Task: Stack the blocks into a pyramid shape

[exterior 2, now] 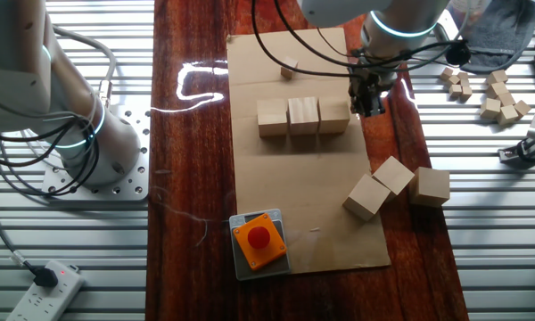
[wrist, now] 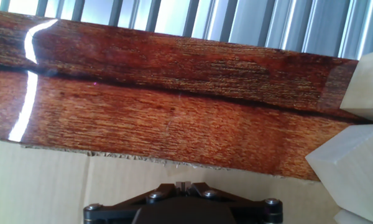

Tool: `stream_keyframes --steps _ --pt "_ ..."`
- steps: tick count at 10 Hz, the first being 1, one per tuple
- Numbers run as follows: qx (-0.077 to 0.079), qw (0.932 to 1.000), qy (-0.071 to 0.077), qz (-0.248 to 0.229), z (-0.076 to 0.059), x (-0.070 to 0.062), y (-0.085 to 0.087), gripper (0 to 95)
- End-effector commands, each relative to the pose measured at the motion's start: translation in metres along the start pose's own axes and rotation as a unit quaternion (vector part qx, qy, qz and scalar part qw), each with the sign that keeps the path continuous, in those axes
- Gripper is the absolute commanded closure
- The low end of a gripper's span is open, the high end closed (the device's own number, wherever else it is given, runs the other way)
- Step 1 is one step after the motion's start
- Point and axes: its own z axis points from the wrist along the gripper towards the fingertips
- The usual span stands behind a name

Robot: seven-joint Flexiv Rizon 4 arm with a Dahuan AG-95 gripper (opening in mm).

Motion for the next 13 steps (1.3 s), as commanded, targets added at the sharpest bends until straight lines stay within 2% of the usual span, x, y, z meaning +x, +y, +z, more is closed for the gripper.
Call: stream_keyframes --steps 1,13 --pt "-0.002 1.0 0.002 0.001 0.0011 0.0006 0.0004 95.0" --pt "-0.007 0.9999 0.007 0.004 0.003 0.0078 0.0002 95.0"
